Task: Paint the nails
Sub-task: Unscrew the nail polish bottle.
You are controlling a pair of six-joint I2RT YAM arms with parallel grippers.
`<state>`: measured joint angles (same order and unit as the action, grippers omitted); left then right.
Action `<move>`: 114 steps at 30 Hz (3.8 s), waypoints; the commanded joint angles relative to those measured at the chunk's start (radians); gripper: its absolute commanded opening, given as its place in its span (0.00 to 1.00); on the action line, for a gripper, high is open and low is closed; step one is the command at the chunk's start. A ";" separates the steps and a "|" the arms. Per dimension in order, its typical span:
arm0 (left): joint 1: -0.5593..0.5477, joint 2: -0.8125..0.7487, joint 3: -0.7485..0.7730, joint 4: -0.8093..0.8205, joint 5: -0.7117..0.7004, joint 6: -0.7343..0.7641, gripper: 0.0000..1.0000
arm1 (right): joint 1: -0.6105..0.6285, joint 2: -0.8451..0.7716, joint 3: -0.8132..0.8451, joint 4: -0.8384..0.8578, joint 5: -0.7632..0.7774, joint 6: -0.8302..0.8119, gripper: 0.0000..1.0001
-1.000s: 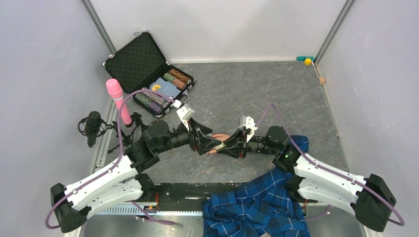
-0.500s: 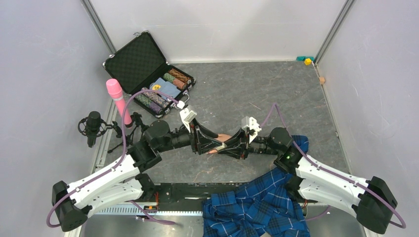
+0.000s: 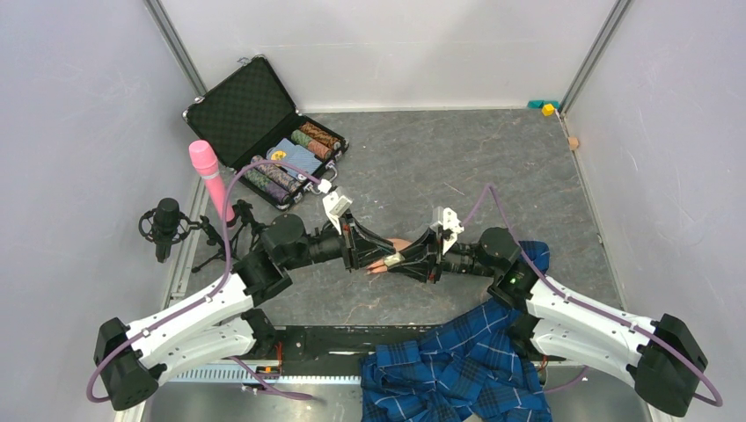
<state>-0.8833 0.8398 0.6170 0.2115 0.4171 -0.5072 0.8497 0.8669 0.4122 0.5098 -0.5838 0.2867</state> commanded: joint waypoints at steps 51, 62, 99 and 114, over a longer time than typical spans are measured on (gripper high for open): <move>0.012 0.015 -0.135 -0.017 -0.526 -0.555 0.82 | 0.315 0.353 0.422 -0.393 1.097 -0.084 0.00; 0.029 -0.140 -0.041 -0.249 -0.611 -0.319 1.00 | 0.310 0.270 0.339 -0.443 1.126 -0.099 0.00; 0.084 -0.058 -0.050 -0.020 -0.067 -0.192 0.68 | 0.086 0.074 0.085 -0.027 0.200 0.020 0.00; 0.084 -0.047 -0.063 0.014 -0.072 -0.212 0.13 | 0.086 0.090 0.086 -0.037 0.229 0.012 0.00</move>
<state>-0.8043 0.7895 0.5575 0.1711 0.3397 -0.6991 0.9401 0.9539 0.4927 0.4179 -0.3805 0.2974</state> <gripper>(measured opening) 0.252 0.281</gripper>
